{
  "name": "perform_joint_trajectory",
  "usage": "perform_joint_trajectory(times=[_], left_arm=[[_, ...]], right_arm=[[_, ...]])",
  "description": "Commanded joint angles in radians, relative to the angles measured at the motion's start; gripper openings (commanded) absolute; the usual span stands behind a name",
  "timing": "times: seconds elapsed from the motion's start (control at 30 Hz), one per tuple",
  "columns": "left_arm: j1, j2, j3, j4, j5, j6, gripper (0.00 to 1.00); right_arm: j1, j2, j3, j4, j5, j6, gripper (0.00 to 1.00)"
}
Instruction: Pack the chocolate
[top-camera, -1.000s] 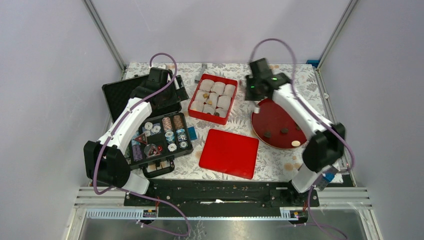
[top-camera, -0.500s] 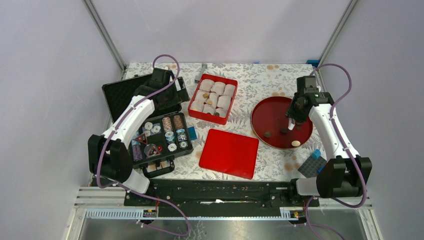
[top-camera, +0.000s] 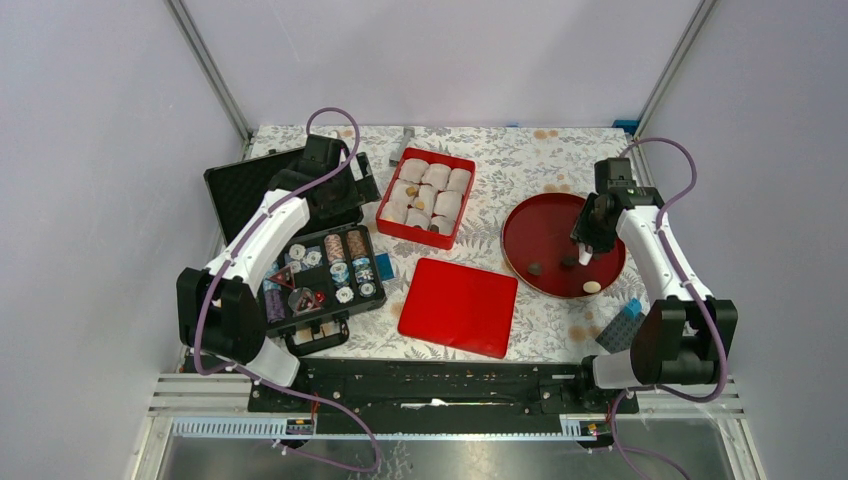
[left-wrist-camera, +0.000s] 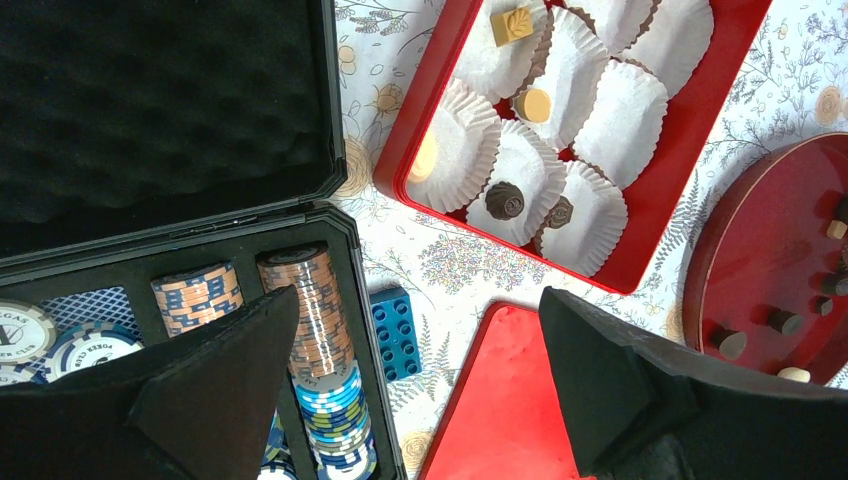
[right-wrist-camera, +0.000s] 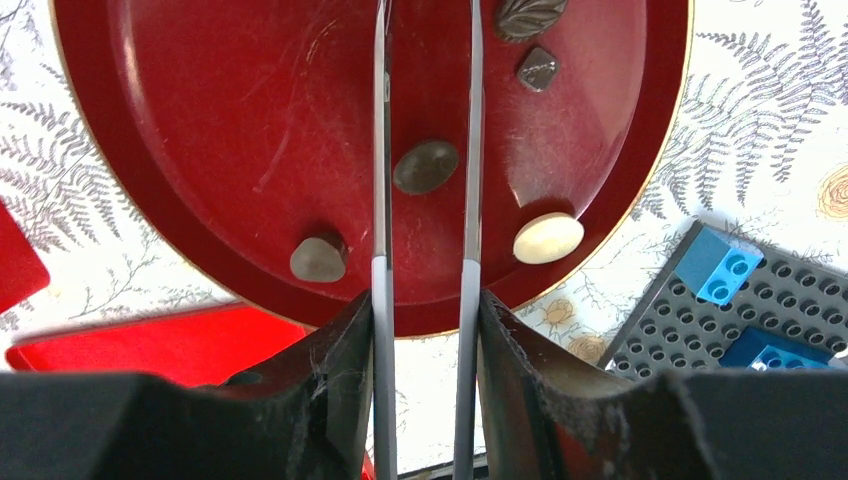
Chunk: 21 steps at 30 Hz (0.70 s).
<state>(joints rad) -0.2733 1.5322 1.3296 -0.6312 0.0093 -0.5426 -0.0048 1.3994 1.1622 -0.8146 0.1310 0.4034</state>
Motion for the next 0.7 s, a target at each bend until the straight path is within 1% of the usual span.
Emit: perform_joint_trajectory(times=[0.0, 0.27, 0.53, 0.67], left_arm=[[0.006, -0.011, 0.042, 0.038, 0.006, 0.009, 0.99], [0.006, -0.027, 0.032, 0.038, -0.002, 0.008, 0.99], [0.005, -0.029, 0.026, 0.038, 0.000, -0.001, 0.99], [0.006, -0.025, 0.026, 0.038, 0.001, -0.005, 0.99]], right_arm=[[-0.032, 0.028, -0.004, 0.056, -0.017, -0.048, 0.45], [-0.064, 0.073, -0.020, 0.102, -0.066, -0.096, 0.45], [-0.064, 0.050, -0.022, 0.105, -0.103, -0.103, 0.45], [-0.064, 0.055, -0.021, 0.108, -0.104, -0.118, 0.46]])
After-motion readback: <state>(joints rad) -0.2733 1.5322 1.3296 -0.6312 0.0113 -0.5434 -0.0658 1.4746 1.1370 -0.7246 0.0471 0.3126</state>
